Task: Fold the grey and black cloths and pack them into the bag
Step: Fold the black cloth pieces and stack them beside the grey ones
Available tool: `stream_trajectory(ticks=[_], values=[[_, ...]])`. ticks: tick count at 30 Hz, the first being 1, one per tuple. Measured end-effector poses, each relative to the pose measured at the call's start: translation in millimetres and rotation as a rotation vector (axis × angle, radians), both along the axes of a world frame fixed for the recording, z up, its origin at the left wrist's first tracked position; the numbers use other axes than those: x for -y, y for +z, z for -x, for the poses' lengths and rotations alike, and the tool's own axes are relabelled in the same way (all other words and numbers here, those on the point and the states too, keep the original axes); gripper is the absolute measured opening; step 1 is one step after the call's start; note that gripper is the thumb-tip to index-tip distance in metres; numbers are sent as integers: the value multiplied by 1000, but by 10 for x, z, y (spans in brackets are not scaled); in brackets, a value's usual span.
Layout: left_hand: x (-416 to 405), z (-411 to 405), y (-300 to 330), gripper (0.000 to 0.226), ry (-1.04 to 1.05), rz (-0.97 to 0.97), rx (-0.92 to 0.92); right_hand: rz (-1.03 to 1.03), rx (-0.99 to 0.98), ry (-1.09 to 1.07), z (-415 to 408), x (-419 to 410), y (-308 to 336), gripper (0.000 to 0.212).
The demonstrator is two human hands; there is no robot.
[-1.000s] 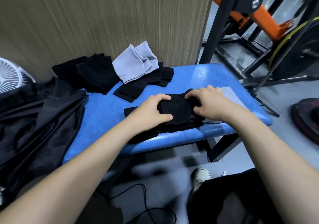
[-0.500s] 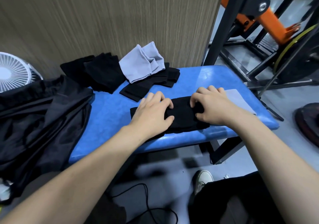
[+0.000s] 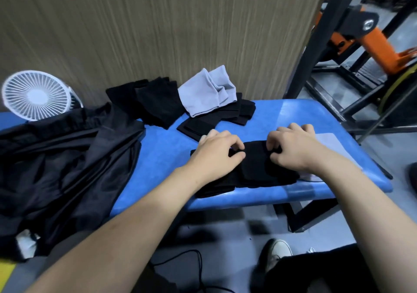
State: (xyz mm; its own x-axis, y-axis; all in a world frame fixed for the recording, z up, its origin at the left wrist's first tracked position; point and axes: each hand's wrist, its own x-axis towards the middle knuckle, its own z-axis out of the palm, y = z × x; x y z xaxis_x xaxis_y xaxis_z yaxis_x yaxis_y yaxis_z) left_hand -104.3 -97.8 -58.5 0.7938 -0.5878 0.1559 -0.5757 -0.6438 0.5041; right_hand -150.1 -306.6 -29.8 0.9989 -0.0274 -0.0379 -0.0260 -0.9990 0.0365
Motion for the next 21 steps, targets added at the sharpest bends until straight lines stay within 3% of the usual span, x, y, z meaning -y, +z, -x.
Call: stream_trajectory(ticks=[4, 8, 13, 21], values=[[-164, -306, 44, 14, 107, 98, 55, -146, 165, -29, -251, -151, 20, 8], [-360, -705, -23, 18, 239, 54, 139, -301, 204, -40, -551, -343, -70, 11], [-422, -1004, -145, 21, 279, 26, 102, -560, 165, -101, -960, -630, -164, 31], [-211, -1051, -191, 50, 250, -140, -30, -883, 90, -185, -1267, -974, -185, 58]])
